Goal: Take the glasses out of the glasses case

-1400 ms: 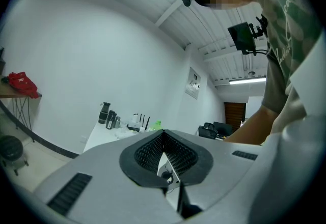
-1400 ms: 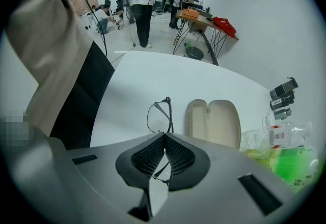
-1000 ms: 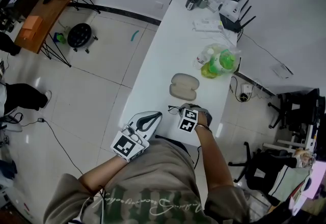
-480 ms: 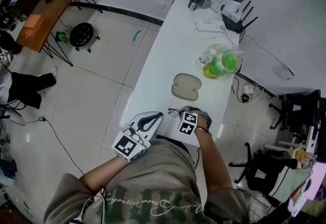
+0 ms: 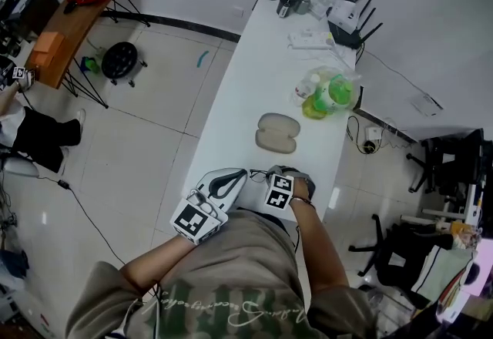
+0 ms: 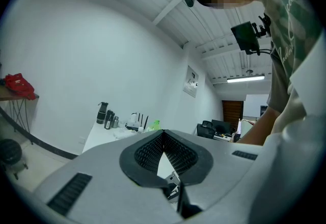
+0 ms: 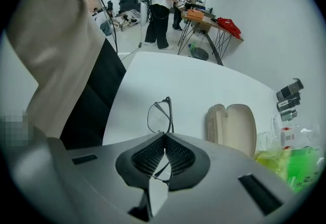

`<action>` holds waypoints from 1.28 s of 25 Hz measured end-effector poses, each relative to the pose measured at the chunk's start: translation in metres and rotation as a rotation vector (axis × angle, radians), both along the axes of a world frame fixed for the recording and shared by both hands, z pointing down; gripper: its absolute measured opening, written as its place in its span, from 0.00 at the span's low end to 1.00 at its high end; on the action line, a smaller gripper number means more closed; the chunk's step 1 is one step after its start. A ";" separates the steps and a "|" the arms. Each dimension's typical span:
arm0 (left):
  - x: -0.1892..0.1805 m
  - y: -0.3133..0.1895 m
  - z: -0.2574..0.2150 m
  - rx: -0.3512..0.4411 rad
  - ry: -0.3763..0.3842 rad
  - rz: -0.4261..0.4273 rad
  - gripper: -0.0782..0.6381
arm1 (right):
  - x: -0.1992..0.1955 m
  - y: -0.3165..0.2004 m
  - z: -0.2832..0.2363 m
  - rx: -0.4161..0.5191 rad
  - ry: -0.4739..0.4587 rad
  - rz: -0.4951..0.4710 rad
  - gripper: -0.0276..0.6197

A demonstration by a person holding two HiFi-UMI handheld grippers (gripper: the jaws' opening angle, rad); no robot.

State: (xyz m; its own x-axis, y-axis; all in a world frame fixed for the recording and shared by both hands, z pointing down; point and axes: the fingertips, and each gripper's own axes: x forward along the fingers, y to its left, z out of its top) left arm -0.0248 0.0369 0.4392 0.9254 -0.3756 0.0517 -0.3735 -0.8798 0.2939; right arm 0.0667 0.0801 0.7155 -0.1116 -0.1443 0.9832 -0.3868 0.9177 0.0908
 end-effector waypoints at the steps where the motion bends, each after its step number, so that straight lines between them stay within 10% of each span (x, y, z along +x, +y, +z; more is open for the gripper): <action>1: 0.002 0.000 0.000 0.001 0.000 0.006 0.12 | -0.001 0.001 0.001 0.001 -0.002 0.001 0.07; 32: 0.026 -0.006 0.005 -0.016 -0.041 0.024 0.12 | 0.036 0.024 0.010 -0.022 -0.019 0.058 0.07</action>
